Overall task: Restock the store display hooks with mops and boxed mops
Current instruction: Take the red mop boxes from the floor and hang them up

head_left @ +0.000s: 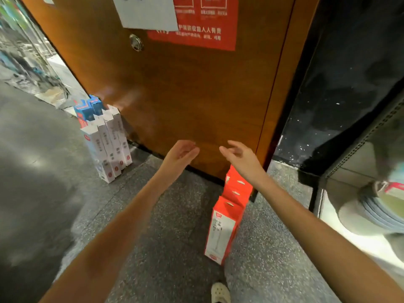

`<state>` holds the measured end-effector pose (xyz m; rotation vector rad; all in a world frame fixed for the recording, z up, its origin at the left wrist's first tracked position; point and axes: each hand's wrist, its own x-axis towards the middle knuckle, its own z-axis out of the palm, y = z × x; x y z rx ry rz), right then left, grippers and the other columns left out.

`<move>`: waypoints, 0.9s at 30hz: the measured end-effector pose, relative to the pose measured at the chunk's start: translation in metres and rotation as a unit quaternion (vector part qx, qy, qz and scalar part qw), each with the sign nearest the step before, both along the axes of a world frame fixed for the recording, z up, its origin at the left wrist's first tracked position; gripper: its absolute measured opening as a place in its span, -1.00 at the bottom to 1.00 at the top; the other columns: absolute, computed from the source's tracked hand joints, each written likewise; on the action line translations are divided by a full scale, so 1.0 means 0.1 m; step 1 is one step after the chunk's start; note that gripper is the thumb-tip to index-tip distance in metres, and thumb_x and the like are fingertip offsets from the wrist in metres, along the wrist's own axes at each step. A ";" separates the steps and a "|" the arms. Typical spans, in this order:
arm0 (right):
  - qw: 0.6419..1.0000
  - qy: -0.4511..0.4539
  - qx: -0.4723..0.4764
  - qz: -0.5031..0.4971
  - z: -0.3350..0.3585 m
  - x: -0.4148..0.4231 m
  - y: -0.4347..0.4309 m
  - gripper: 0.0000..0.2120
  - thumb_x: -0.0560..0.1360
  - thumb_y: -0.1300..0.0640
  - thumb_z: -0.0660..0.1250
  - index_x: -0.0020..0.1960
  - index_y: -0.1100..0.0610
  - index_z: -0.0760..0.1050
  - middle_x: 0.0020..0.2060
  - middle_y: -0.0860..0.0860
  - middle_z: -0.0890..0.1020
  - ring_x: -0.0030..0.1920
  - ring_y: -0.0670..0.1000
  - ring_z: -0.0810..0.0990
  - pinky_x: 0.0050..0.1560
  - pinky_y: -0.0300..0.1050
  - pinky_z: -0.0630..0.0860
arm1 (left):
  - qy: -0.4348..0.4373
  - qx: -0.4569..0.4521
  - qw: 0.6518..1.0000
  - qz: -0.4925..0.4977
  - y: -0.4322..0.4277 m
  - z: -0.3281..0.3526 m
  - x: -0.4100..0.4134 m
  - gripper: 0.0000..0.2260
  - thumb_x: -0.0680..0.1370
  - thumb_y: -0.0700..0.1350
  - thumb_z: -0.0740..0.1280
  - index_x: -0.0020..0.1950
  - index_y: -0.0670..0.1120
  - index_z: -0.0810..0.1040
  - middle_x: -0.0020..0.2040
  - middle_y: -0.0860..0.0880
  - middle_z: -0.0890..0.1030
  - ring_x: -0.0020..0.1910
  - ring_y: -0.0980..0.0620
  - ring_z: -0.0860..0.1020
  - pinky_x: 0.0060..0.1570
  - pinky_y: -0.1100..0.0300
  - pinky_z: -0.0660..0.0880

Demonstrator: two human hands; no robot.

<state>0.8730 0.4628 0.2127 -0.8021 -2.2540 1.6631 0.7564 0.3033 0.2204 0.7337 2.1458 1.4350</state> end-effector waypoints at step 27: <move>0.932 -0.279 -0.094 -0.211 -5.02 0.28 -0.36 -0.29 0.37 -0.16 0.46 0.37 0.14 0.30 0.20 0.06 0.57 0.19 0.09 0.54 0.06 -0.04 0.50 | -0.152 -0.159 0.958 -0.184 0.28 -5.49 -0.48 -0.31 0.37 -0.03 0.53 0.39 -0.07 0.26 0.35 -0.07 0.42 0.33 0.00 0.41 0.30 0.10 0.37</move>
